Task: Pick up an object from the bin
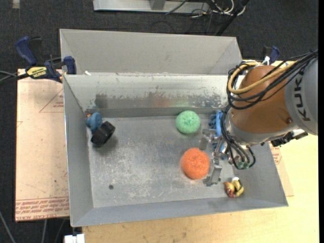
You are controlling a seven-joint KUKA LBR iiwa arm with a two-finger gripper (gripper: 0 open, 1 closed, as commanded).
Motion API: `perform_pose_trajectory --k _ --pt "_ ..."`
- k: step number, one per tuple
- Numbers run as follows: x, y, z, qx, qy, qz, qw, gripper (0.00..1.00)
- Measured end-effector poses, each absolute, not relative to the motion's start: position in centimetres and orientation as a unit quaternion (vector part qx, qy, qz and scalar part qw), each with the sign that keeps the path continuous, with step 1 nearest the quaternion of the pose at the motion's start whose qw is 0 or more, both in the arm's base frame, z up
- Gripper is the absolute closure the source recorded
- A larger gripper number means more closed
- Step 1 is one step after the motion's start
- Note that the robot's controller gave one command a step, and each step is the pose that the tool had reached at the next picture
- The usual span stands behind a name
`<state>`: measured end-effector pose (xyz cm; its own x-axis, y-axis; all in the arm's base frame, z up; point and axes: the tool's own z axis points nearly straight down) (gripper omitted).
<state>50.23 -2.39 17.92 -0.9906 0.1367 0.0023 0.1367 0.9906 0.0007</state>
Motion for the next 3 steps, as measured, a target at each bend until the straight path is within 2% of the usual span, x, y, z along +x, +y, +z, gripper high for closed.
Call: perform_pose_trajectory --k 1,2,3 --pt "50.5 -3.2 16.5 -0.013 -1.000 -0.001 -0.002 0.00" --pt "51.0 -3.2 10.8 -0.154 -0.988 -0.001 -0.001 0.00" --pt "52.3 -3.5 7.2 -0.100 -0.995 -0.001 -0.003 1.00"
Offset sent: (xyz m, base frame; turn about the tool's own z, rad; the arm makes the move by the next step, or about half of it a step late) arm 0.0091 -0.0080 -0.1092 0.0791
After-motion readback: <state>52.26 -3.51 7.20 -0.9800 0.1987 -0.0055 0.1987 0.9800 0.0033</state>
